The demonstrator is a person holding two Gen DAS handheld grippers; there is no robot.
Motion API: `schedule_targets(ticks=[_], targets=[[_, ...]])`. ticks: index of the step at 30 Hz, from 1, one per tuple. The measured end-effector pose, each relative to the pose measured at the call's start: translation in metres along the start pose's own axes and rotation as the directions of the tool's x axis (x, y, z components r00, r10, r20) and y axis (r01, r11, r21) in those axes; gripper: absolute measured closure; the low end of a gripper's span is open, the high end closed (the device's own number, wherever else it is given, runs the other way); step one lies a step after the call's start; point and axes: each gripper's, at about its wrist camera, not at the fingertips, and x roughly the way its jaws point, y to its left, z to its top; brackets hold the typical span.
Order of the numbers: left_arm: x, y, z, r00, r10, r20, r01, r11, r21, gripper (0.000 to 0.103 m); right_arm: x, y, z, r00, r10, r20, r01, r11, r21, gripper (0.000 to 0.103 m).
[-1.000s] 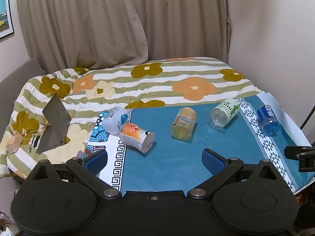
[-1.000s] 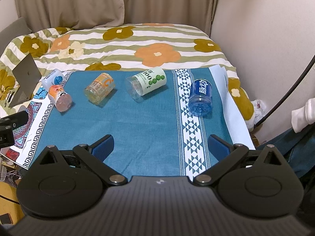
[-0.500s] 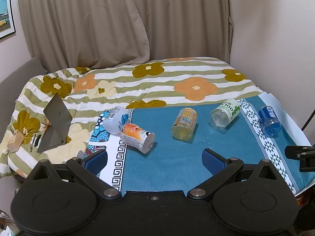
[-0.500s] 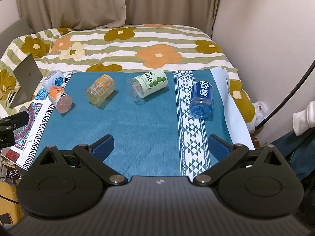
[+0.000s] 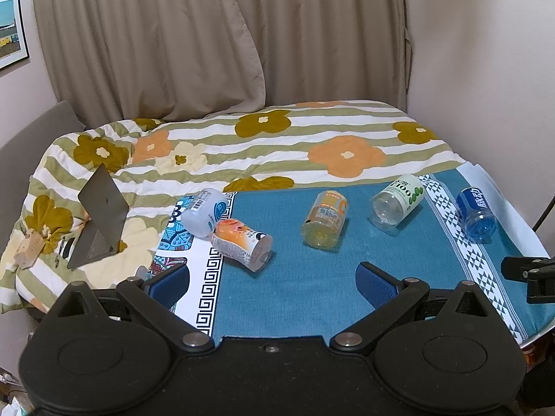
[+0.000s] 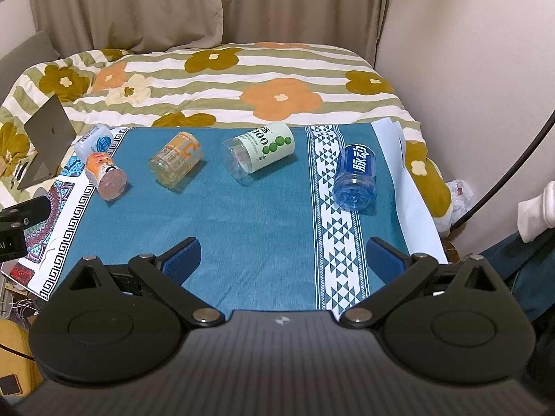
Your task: Flip cup upright
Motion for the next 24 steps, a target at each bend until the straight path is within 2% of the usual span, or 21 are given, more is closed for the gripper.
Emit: schedule_targets(ticks=[11, 24], targets=[[-0.007, -0.004, -0.002, 1.000, 0.009, -0.002, -0.009, 1.000, -0.014, 0.000, 0.001, 0.000, 0.002, 1.000, 0.005, -0.001, -0.005, 1.000, -0.008, 0.000], [-0.018, -0.020, -0.001, 0.999, 0.042, 0.008, -0.042, 0.999, -0.029, 0.000, 0.000, -0.014, 0.008, 0.998, 0.055, 0.020, -0.054, 0.997, -0.052, 0.000]])
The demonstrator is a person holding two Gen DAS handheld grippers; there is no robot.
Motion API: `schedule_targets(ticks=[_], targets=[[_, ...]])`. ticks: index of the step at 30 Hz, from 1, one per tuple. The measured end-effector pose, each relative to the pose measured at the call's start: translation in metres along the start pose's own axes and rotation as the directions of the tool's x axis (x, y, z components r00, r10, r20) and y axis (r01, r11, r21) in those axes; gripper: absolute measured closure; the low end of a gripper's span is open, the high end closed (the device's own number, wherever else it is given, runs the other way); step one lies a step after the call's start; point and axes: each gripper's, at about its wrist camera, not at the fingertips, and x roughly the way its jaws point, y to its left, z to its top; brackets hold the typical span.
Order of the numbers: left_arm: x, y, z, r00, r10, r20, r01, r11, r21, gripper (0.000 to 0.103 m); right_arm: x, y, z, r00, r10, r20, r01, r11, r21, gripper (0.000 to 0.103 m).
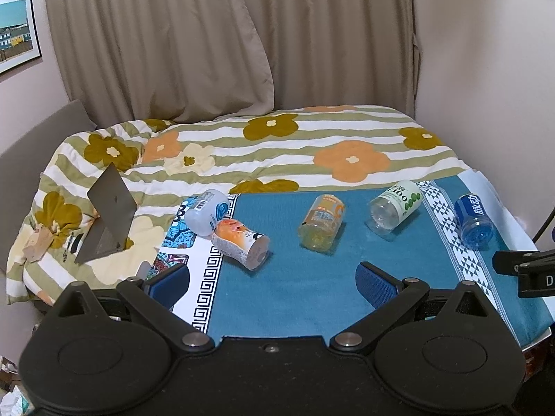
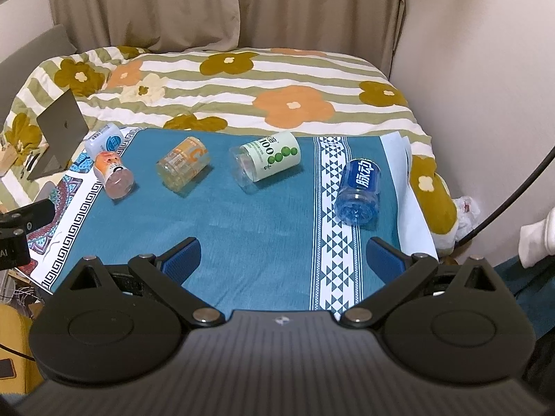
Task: Flip cup upright
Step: 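Move the left tool toward the white plastic cup lying on its side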
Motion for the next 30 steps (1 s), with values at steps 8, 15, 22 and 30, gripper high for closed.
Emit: schedule_targets(ticks=[8, 15, 22, 30], targets=[[-0.006, -0.001, 0.005, 1.000, 0.016, 0.020, -0.015, 1.000, -0.013, 0.000, -0.001, -0.009, 0.001, 1.000, 0.024, 0.006, -0.024, 1.000, -0.013, 0.000], [-0.004, 0.023, 0.026, 0.995, 0.075, 0.070, -0.076, 0.997, 0.007, 0.000, 0.000, -0.014, 0.013, 0.996, 0.051, 0.074, -0.044, 0.995, -0.090, 0.000], [0.034, 0.065, 0.061, 0.996, 0.043, 0.078, -0.048, 0.996, 0.071, 0.000, 0.017, -0.004, 0.030, 0.994, 0.004, 0.105, 0.008, 0.993, -0.116, 0.000], [0.115, 0.107, 0.093, 0.999, -0.044, -0.010, 0.045, 0.989, 0.139, 0.000, 0.057, 0.008, 0.050, 0.998, 0.050, 0.041, -0.054, 0.995, 0.084, 0.000]])
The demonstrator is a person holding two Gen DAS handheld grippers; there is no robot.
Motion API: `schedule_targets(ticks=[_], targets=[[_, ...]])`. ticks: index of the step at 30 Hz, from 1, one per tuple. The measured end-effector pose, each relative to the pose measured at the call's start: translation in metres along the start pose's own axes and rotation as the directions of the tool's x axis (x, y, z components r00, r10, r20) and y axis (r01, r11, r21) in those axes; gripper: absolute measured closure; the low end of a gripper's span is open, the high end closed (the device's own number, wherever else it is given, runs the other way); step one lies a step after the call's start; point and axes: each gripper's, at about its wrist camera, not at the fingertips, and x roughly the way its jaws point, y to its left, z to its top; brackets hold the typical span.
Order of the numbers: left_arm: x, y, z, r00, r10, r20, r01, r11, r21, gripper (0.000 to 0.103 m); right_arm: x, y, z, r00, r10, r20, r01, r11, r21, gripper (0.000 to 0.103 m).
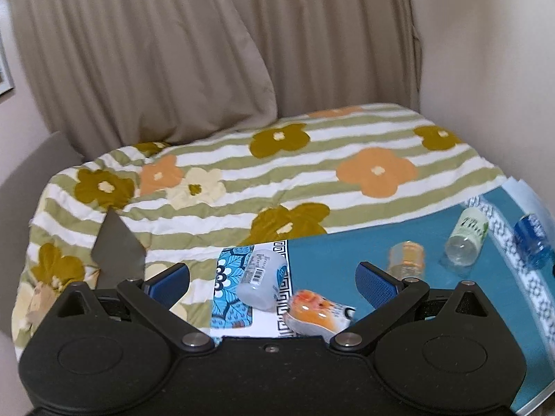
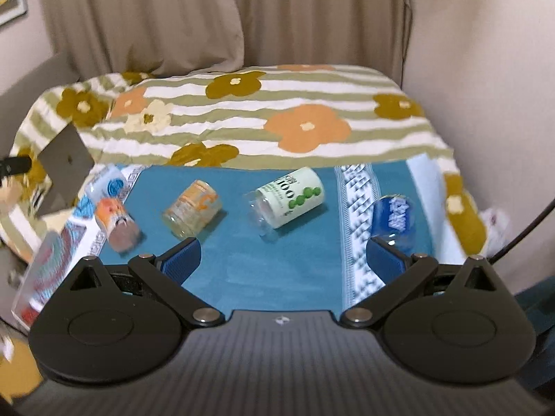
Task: Flip cup upright
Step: 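Move the left tool toward the white plastic cup lying on its side, then close the left gripper around the white cup's body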
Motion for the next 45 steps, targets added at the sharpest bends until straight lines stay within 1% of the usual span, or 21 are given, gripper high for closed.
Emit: schedule_targets(ticks=[3, 5, 7, 10, 13, 14, 16, 17, 23, 25, 29, 30, 31, 35, 38, 40, 45], targets=[[0.034, 0.016, 0.006, 0.998, -0.041, -0.049, 0.043, 0.999, 0.024, 0.000, 0.019, 0.011, 0.003, 0.998, -0.050, -0.044, 0.051, 0.998, 0.028, 0.000], [0.057, 0.023, 0.012, 0.995, -0.056, -0.078, 0.059, 0.997, 0.043, 0.000, 0.031, 0.019, 0.004, 0.996, -0.046, -0.081, 0.049, 0.998, 0.041, 0.000], [0.081, 0.028, 0.015, 0.992, -0.068, -0.107, 0.075, 0.995, 0.069, 0.000, 0.040, 0.027, 0.003, 0.993, -0.055, -0.100, 0.061, 0.997, 0.056, 0.000], [0.117, 0.031, 0.017, 0.981, -0.092, -0.172, 0.111, 0.988, 0.108, 0.000, 0.054, 0.040, 0.004, 0.989, -0.072, -0.129, 0.081, 0.995, 0.062, 0.000], [0.153, 0.035, 0.014, 0.962, -0.129, -0.240, 0.161, 0.980, 0.115, 0.001, 0.071, 0.051, 0.004, 0.982, -0.072, -0.176, 0.085, 0.994, 0.068, 0.000], [0.164, 0.037, 0.012, 0.953, -0.142, -0.266, 0.177, 0.978, 0.112, 0.001, 0.077, 0.053, 0.004, 0.980, -0.065, -0.187, 0.081, 0.994, 0.076, 0.000], [0.183, 0.039, 0.009, 0.938, -0.159, -0.307, 0.200, 0.974, 0.107, 0.008, 0.086, 0.057, 0.003, 0.977, -0.054, -0.205, 0.076, 0.992, 0.102, 0.000], [0.192, 0.040, 0.009, 0.931, -0.165, -0.325, 0.208, 0.972, 0.105, 0.009, 0.091, 0.059, 0.003, 0.976, -0.052, -0.214, 0.078, 0.990, 0.115, 0.000], [0.229, 0.047, 0.002, 0.886, -0.214, -0.412, 0.261, 0.963, 0.061, 0.014, 0.112, 0.073, -0.004, 0.964, -0.060, -0.260, 0.100, 0.984, 0.144, 0.000], [0.238, 0.049, 0.000, 0.871, -0.229, -0.434, 0.275, 0.960, 0.045, 0.022, 0.118, 0.077, -0.006, 0.961, -0.054, -0.272, 0.100, 0.982, 0.158, 0.000], [0.252, 0.050, -0.004, 0.841, -0.258, -0.476, 0.303, 0.953, 0.018, 0.031, 0.128, 0.085, -0.012, 0.954, -0.040, -0.297, 0.096, 0.980, 0.174, 0.000], [0.254, 0.050, -0.004, 0.836, -0.263, -0.482, 0.306, 0.952, 0.013, 0.035, 0.130, 0.087, -0.013, 0.953, -0.032, -0.300, 0.090, 0.980, 0.180, 0.000], [0.257, 0.051, -0.005, 0.832, -0.269, -0.486, 0.311, 0.950, 0.006, 0.036, 0.131, 0.089, -0.013, 0.953, -0.028, -0.303, 0.087, 0.979, 0.183, 0.000], [0.257, 0.053, -0.004, 0.829, -0.284, -0.481, 0.321, 0.947, -0.006, 0.037, 0.134, 0.095, -0.015, 0.951, -0.020, -0.308, 0.083, 0.978, 0.193, 0.000], [0.256, 0.054, -0.003, 0.832, -0.279, -0.480, 0.316, 0.949, -0.005, 0.037, 0.136, 0.096, -0.014, 0.952, -0.014, -0.307, 0.079, 0.976, 0.201, 0.000], [0.254, 0.055, -0.002, 0.836, -0.276, -0.475, 0.311, 0.950, -0.005, 0.038, 0.136, 0.097, -0.012, 0.952, -0.010, -0.305, 0.076, 0.976, 0.203, 0.000], [0.242, 0.057, 0.002, 0.853, -0.257, -0.453, 0.289, 0.957, -0.001, 0.038, 0.133, 0.097, -0.009, 0.956, -0.001, -0.292, 0.062, 0.978, 0.198, 0.000]])
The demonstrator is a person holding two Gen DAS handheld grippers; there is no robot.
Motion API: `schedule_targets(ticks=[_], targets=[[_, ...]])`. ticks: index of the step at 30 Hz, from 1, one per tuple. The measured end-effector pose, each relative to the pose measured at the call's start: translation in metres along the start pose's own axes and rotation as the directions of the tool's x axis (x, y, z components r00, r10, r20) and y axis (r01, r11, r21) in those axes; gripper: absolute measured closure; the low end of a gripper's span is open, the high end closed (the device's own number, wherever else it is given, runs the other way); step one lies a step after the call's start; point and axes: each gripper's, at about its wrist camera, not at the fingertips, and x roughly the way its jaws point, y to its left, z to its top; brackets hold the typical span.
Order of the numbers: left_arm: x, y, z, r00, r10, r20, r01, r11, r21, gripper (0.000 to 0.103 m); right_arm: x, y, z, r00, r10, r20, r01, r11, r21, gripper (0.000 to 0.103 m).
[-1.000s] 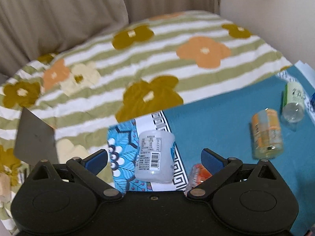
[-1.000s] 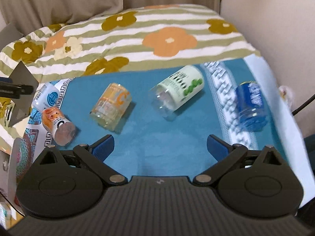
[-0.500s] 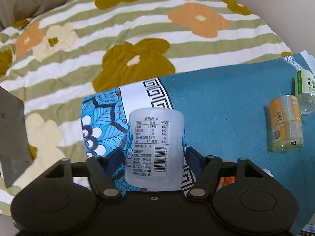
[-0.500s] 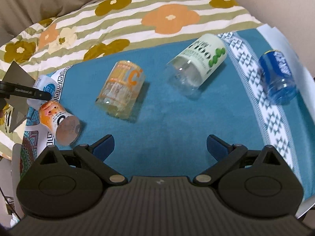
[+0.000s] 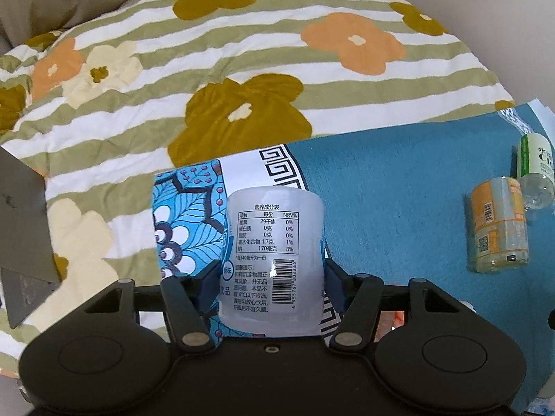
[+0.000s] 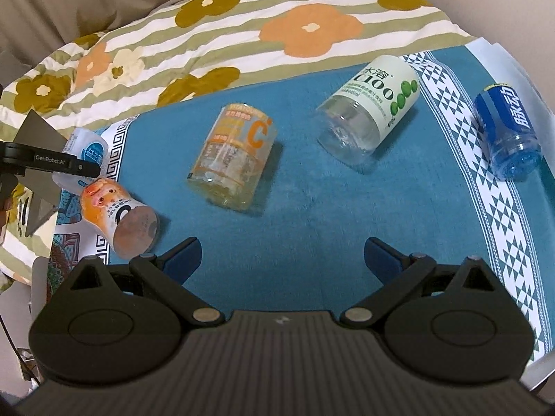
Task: Flip cup upright
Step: 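Close the left gripper around the white cup's body, then lift the white cup with the left gripper and carry it over the cloth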
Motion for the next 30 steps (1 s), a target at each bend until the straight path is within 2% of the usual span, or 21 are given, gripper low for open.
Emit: schedule_targets(ticks=[10, 19, 23, 30], targets=[[-0.067, -0.029, -0.017, 0.993, 0.061, 0.101, -0.052, 0.995, -0.089, 0.038, -0.026, -0.020, 0.000, 0.997, 0.058, 0.044, -0.056, 0.998, -0.041, 0.000], [-0.130, -0.104, -0.056, 0.977, 0.103, 0.189, -0.067, 0.980, -0.185, 0.038, -0.067, -0.071, -0.002, 0.991, 0.096, 0.096, -0.086, 0.990, -0.109, 0.000], [-0.139, -0.146, -0.076, 0.975, 0.092, 0.203, -0.046, 0.975, -0.219, 0.038, -0.083, -0.098, -0.004, 0.988, 0.106, 0.112, -0.088, 0.985, -0.150, 0.000], [-0.124, -0.211, -0.102, 0.981, 0.052, 0.187, 0.003, 0.960, -0.281, 0.038, -0.093, -0.138, -0.013, 0.986, 0.125, 0.112, -0.097, 0.969, -0.226, 0.000]])
